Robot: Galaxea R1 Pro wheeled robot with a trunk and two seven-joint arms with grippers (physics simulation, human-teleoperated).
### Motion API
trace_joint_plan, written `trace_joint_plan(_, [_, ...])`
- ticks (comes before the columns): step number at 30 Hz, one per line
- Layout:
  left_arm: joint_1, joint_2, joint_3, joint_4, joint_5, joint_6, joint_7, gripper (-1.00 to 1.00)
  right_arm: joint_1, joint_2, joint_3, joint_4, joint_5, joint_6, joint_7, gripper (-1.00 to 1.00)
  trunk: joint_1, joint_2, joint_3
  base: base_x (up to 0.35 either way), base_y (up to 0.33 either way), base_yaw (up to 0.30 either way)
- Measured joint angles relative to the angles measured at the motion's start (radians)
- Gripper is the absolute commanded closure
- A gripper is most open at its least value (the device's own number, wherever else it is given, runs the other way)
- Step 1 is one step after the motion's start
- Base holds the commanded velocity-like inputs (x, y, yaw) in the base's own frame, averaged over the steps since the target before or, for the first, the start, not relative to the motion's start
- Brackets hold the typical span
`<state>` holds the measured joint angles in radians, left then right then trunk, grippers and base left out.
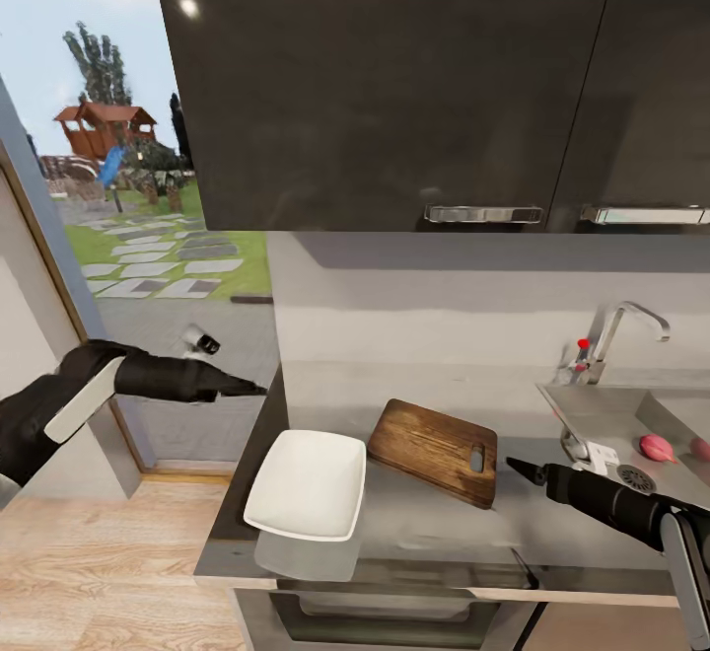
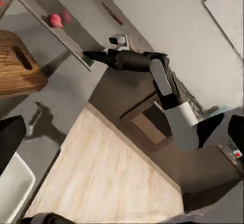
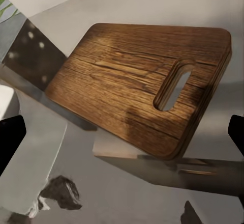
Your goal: In the kitchen, take the Vidalia onion out of the sink, dice it on the chopping board with the paring knife, put the diced onion into the bowl on the countertop, then place both the paring knife and the chopping board into the sink.
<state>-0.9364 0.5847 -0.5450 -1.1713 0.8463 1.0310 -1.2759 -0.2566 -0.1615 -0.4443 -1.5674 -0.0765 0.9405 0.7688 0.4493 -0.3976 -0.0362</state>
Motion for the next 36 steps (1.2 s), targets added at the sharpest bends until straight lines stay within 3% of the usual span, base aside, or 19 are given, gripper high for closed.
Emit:
trace_joint_plan(2, [0.005,-0.009,-0.003,-0.052,0.001,-0.006,-0.014,-1.0,0.0,0.0,-0.004,0.0,0.0,0.0,0.0,-1.0,0.0,0.0,0.0,0.0,0.0,0.0])
trace_joint_plan(6, [0.01,-0.078,-0.006,-0.138,0.012,-0.042,-0.027,-1.0,0.0,-0.002,-0.012,0.0,0.0,-0.001,0.0,-1.0,0.0,0.0,0.0,0.0,0.008,-0.001])
trace_joint_plan(9, [0.012,-0.189,-0.008,-0.167,0.011,-0.132,-0.019,-1.0,0.0,-0.008,-0.015,0.0,0.0,-0.001,0.0,-1.0,0.0,0.0,0.0,0.0,0.139,-0.055])
trace_joint_plan(12, [0.012,-0.257,-0.009,-0.169,0.007,-0.186,0.014,-1.0,0.0,-0.012,-0.017,0.0,0.0,-0.001,0.0,-1.0,0.0,0.0,0.002,-0.018,0.217,-0.135])
trace_joint_plan(13, [0.012,-0.294,-0.012,-0.168,0.005,-0.215,0.051,-1.0,0.0,-0.014,-0.017,0.0,0.0,-0.002,0.0,-1.0,0.0,0.0,0.003,-0.039,0.178,-0.174])
trace_joint_plan(15, [0.013,-0.325,-0.017,-0.169,0.003,-0.237,0.099,-1.0,0.0,-0.018,-0.018,0.0,0.0,-0.002,0.0,-1.0,0.0,0.0,0.005,-0.03,0.117,-0.189])
trace_joint_plan(16, [0.013,-0.345,-0.027,-0.169,0.004,-0.252,0.151,-1.0,0.0,-0.024,-0.021,0.0,0.0,-0.002,0.0,-1.0,0.0,0.0,0.006,-0.018,0.073,-0.199])
trace_joint_plan(22, [0.015,-0.379,-0.073,-0.167,0.018,-0.292,0.344,-1.0,0.0,-0.04,-0.027,0.0,0.0,-0.008,0.0,-1.0,0.0,0.0,0.013,-0.007,0.029,-0.199])
trace_joint_plan(28, [0.017,-0.381,-0.084,-0.164,0.024,-0.336,0.491,-1.0,0.0,-0.044,-0.028,-0.001,0.0,-0.015,0.001,-1.0,0.0,0.0,0.016,-0.001,0.004,-0.067])
trace_joint_plan(36, [0.017,-0.376,-0.085,-0.119,0.03,-0.344,0.533,-1.0,0.0,-0.052,-0.044,-0.001,0.026,-0.084,-0.04,-1.0,0.0,0.0,0.017,0.0,0.001,-0.009])
